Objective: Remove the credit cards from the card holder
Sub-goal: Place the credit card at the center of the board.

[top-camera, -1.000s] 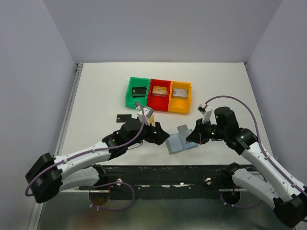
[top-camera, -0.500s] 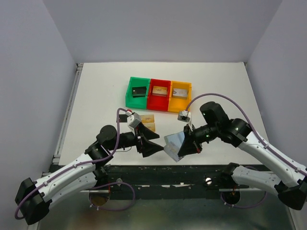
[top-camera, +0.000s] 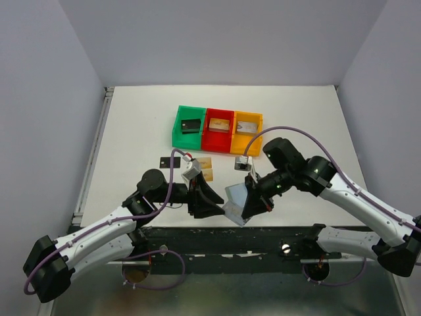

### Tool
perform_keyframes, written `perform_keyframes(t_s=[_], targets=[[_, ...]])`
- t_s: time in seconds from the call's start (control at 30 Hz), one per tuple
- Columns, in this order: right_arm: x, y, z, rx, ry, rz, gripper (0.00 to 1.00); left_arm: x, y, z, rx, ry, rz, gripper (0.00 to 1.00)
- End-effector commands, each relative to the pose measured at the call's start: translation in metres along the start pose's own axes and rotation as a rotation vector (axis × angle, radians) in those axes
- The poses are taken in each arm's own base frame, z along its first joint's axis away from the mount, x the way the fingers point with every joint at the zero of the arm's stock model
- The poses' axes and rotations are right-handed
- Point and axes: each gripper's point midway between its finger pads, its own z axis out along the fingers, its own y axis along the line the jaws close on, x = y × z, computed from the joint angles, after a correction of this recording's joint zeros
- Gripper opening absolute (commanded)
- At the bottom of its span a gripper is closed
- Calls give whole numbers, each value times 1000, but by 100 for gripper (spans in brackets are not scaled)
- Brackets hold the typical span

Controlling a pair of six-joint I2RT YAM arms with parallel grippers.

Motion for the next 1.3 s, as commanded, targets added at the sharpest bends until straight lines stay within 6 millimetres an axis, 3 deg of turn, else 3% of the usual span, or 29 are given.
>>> perform_keyframes(t_s=[0.0, 0.1, 0.17, 0.33, 0.37, 0.4, 0.43, 0.5, 0.57, 0.67, 0.77, 0.83, 0.93, 1.1, 1.27], targets=[[-2, 7, -2, -14, 19, -30, 0, -9, -23, 2, 110, 5, 44, 57], [-4, 6, -1, -15, 23, -31, 0, -8, -24, 3, 118, 9, 34, 55], [-5, 6, 0, -15, 25, -35, 0, -8, -25, 3, 123, 13, 32, 48], [-7, 4, 2, -8, 26, -33, 0, -10, -25, 4, 117, 11, 27, 14], [-8, 2, 2, 5, 21, -26, 6, -11, -26, 3, 117, 7, 29, 4], [-9, -1, 2, 19, 14, -27, 20, -10, -24, 3, 109, 2, 26, 0], [-12, -3, 1, 42, 0, -32, 30, -11, -24, 3, 101, -6, 28, 0], [-20, -15, 0, 135, -48, 40, 43, -12, -18, 2, 65, -29, 18, 0], [-27, -20, -3, 177, -93, 67, 67, -13, -8, -1, -4, -61, 5, 0], [-41, -26, -11, 239, -202, 89, 70, -16, 12, -9, -124, -142, -21, 0], [-63, -36, -32, 354, -412, 65, 70, -25, 31, -23, -242, -258, -59, 0], [-69, -47, -47, 433, -561, 84, 72, -33, 39, -36, -299, -363, -76, 0], [-72, -47, -57, 436, -698, 99, 80, -43, 36, -48, -286, -491, -72, 0], [-67, -44, -38, 316, -708, 150, 81, -57, 23, -54, -238, -566, -50, 0], [-65, -42, -19, 212, -689, 183, 75, -59, 11, -56, -182, -591, -50, 0]])
